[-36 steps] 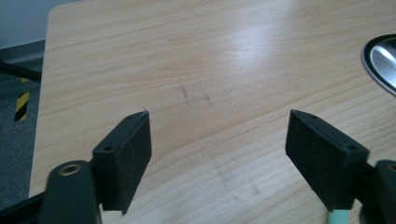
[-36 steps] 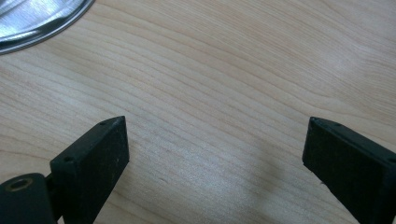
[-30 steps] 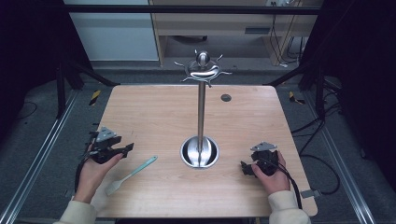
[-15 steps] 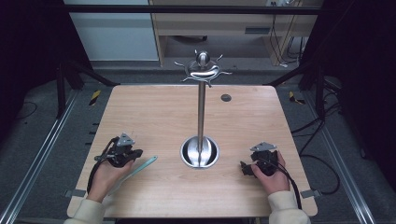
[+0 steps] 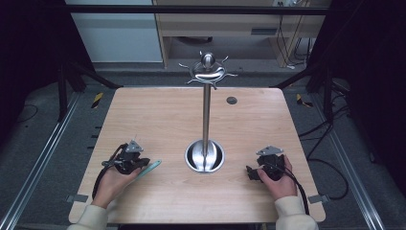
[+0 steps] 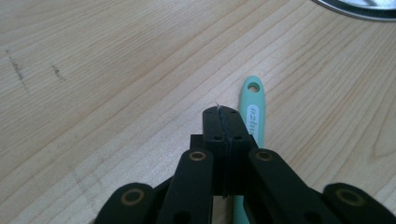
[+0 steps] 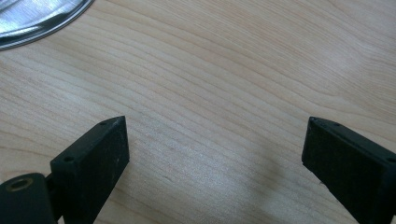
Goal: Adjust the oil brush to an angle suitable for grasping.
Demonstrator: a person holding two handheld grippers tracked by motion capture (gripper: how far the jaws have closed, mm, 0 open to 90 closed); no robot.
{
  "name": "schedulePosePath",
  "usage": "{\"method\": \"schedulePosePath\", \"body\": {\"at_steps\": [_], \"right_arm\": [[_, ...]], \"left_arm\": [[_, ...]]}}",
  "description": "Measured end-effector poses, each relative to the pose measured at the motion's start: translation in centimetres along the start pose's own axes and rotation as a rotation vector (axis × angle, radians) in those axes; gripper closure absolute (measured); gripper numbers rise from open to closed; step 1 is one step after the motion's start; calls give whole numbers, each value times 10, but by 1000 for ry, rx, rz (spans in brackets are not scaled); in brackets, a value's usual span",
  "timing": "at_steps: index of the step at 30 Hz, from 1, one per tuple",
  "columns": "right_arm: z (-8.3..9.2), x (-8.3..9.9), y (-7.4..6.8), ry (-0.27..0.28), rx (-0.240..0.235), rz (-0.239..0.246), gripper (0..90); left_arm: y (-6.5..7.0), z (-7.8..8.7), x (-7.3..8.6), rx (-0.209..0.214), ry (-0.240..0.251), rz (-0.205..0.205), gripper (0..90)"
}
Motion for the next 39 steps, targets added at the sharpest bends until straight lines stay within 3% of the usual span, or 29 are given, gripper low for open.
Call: {"method": "schedulePosePath", "body": {"at_steps": [9, 16, 22, 24, 29, 30, 32, 39], "right_arm": [[0, 0, -1, -2, -2, 4, 81], [-1, 0, 0, -1, -3, 6, 81], [1, -1, 0, 6, -5, 0, 80], [1, -1, 0, 5, -5, 2, 80], [1, -2, 0, 10, -7, 5, 80], [1, -2, -1, 12, -10, -1, 80], [2, -3, -1, 14, -9, 3, 80], [2, -3, -1, 16, -11, 4, 80]], "left_arm": [[5, -4, 0, 8, -7, -14, 900], [17, -2, 0, 55, -26, -46, 900], [19, 6, -7, 27, -28, -74, 899], [19, 18, -12, 9, -24, -74, 888], [23, 34, -11, 3, -97, -117, 813], [24, 40, -9, 3, -139, -133, 780], [23, 45, -8, -7, -170, -147, 742], [22, 49, 0, 17, -274, -182, 629]]}}
Point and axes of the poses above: each handheld gripper's, and its own axes: z roughly backward along the jaws, x roughly out of its underside, y roughly to its right, the point moved 4 cm from there along -z, roughly forward along the jaws, and after that the axes turned 3 degrees about -z, right-handed, at the moved point
